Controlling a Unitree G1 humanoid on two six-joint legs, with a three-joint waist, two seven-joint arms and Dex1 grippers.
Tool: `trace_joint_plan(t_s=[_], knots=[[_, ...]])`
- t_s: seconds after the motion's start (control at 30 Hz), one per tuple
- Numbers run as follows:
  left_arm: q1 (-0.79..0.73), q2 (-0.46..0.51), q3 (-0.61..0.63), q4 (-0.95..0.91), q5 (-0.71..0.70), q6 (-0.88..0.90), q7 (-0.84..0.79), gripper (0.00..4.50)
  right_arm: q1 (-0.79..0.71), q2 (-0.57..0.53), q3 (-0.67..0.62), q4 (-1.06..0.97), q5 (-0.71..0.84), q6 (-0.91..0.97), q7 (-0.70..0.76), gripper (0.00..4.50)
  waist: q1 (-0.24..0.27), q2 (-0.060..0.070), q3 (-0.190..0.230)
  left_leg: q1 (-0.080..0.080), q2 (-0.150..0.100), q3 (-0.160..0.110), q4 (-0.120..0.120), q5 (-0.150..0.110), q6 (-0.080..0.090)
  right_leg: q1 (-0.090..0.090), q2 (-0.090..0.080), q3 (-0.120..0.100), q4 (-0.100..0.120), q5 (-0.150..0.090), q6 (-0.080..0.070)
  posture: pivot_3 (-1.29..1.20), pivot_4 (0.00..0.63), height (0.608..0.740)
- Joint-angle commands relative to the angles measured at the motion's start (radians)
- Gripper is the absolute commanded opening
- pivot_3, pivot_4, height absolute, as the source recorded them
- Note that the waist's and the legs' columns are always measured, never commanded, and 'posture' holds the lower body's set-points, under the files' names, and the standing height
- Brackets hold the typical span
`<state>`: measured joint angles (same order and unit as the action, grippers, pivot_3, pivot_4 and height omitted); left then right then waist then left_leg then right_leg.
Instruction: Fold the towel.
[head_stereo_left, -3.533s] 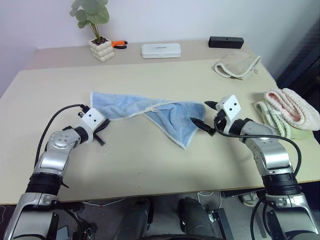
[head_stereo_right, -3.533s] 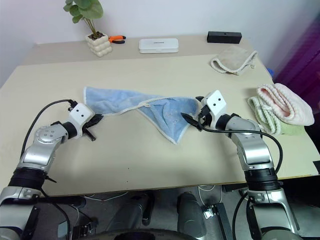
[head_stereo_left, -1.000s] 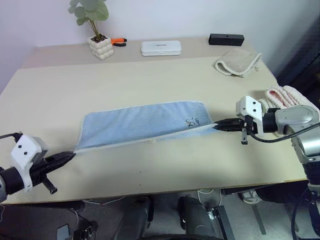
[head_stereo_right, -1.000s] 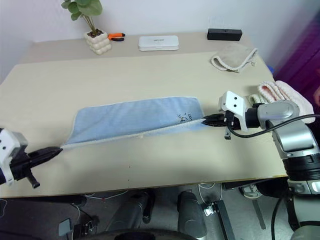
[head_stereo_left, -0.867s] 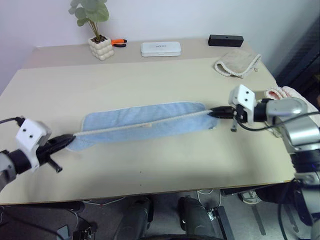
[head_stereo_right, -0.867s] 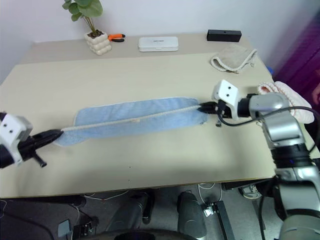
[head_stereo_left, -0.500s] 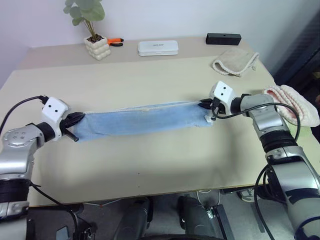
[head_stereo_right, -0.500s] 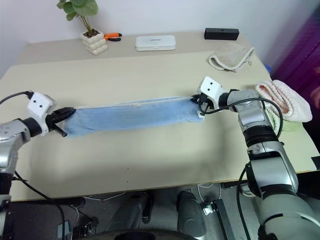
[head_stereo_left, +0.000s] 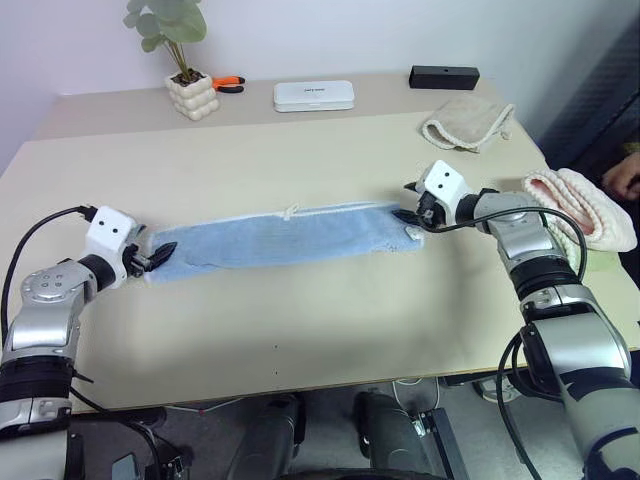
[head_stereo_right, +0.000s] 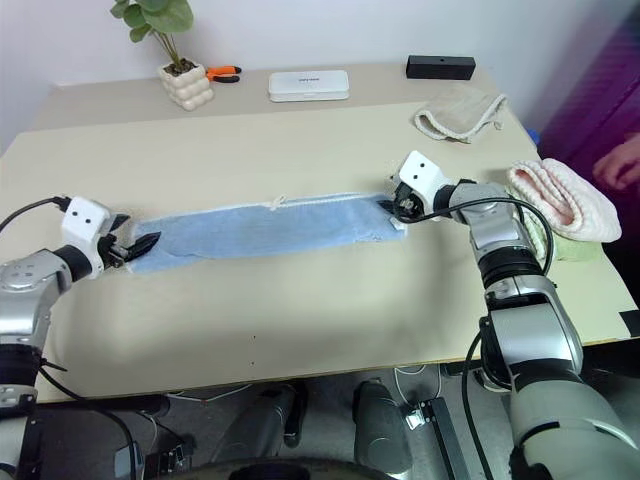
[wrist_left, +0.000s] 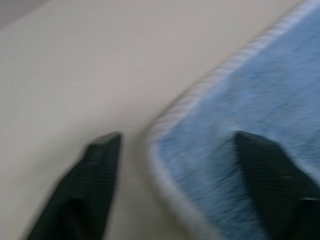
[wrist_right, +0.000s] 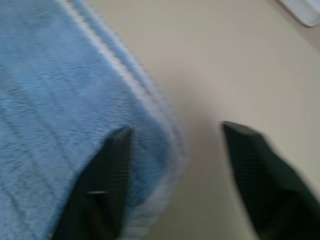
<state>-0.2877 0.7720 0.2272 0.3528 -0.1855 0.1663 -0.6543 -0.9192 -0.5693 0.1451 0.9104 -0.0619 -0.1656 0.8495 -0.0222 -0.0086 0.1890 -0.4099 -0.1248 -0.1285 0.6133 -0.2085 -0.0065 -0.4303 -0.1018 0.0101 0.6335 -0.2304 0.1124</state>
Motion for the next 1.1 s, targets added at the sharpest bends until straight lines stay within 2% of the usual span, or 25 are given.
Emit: trace_joint_plan(t_s=[0.03, 0.13, 0.17, 0.27, 0.43, 0.57, 0.67, 0.77, 0.9, 1.1], knots=[[0.035, -0.015, 0.083, -0.049, -0.036, -0.006, 0.044, 4.5, -0.022, -0.03, -0.043, -0.049, 0.003, -0.016, -0.04, 4.27, 0.001, 0.0, 0.0, 0.0, 0.0, 0.0, 0.0, 0.0, 0.0, 0.0, 0.0, 0.0, 0.0, 0.0, 0.0, 0.0, 0.15, 0.74], [0.074, -0.043, 0.159, -0.13, -0.086, 0.004, 0.083, 4.5, 0.025, -0.058, -0.093, -0.147, 0.046, 0.059, -0.047, 4.27, 0.002, 0.0, 0.0, 0.0, 0.0, 0.001, 0.0, 0.0, 0.0, 0.0, 0.0, 0.001, 0.0, 0.0, 0.0, 0.0, 0.15, 0.74], [0.088, -0.054, 0.19, -0.166, -0.108, 0.009, 0.096, 4.5, 0.056, -0.069, -0.118, -0.209, 0.077, 0.116, -0.035, 4.4, 0.005, 0.0, 0.0, 0.0, 0.0, 0.001, 0.0, 0.0, 0.0, 0.0, 0.0, 0.001, 0.0, 0.0, 0.0, 0.0, 0.15, 0.74], [0.134, -0.081, 0.242, -0.303, -0.154, 0.022, 0.12, 4.5, 0.193, -0.098, -0.194, -0.471, 0.188, 0.34, 0.002, 4.4, 0.012, -0.001, 0.0, 0.0, 0.0, 0.0, 0.001, 0.0, 0.0, 0.0, 0.0, 0.002, 0.0, 0.0, 0.0, 0.0, 0.15, 0.74], [0.232, -0.112, 0.088, -0.602, -0.184, 0.066, 0.037, 4.5, 0.472, -0.11, -0.345, -0.93, 0.454, 0.818, -0.016, 4.4, 0.015, 0.0, -0.001, 0.0, 0.0, 0.0, 0.001, -0.001, 0.002, 0.002, -0.001, 0.002, -0.001, 0.0, 0.0, 0.0, 0.15, 0.74], [0.249, -0.136, -0.072, -0.735, -0.192, 0.101, -0.032, 4.5, 0.602, -0.063, -0.482, -1.118, 0.65, 1.095, -0.109, 4.4, 0.008, 0.0, -0.001, 0.001, 0.001, 0.002, 0.002, -0.001, 0.002, 0.002, -0.001, 0.004, -0.001, 0.0, 0.0, 0.0, 0.15, 0.74], [0.247, -0.148, -0.175, -0.77, -0.185, 0.106, -0.082, 4.5, 0.704, 0.005, -0.533, -1.252, 0.759, 1.263, -0.205, 4.4, 0.01, 0.0, -0.002, 0.002, 0.003, 0.004, 0.001, -0.001, 0.002, 0.002, 0.0, 0.005, -0.001, 0.0, -0.001, 0.0, 0.15, 0.74], [0.243, -0.166, -0.225, -0.789, -0.213, 0.127, -0.112, 4.5, 0.704, 0.151, -0.579, -1.325, 0.833, 1.408, -0.377, 4.4, 0.006, 0.001, -0.002, 0.002, 0.005, 0.005, 0.001, -0.001, 0.002, 0.002, 0.0, 0.005, -0.001, 0.0, -0.001, 0.0, 0.15, 0.74], [0.26, -0.16, -0.233, -0.822, -0.241, 0.155, -0.14, 4.5, 0.571, 0.364, -0.677, -1.257, 0.831, 1.5, -0.636, 4.4, 0.009, 0.001, -0.002, 0.002, 0.007, 0.009, 0.002, -0.001, 0.002, 0.001, 0.003, 0.009, -0.002, 0.001, -0.004, 0.0, 0.15, 0.74], [0.294, -0.157, -0.211, -0.827, -0.239, 0.153, -0.131, 4.5, 0.415, 0.514, -0.803, -1.085, 0.792, 1.507, -0.873, 4.4, 0.011, 0.001, -0.003, 0.002, 0.007, 0.011, 0.001, -0.001, 0.002, 0.001, 0.004, 0.008, -0.003, 0.002, -0.004, 0.0, 0.15, 0.74]])
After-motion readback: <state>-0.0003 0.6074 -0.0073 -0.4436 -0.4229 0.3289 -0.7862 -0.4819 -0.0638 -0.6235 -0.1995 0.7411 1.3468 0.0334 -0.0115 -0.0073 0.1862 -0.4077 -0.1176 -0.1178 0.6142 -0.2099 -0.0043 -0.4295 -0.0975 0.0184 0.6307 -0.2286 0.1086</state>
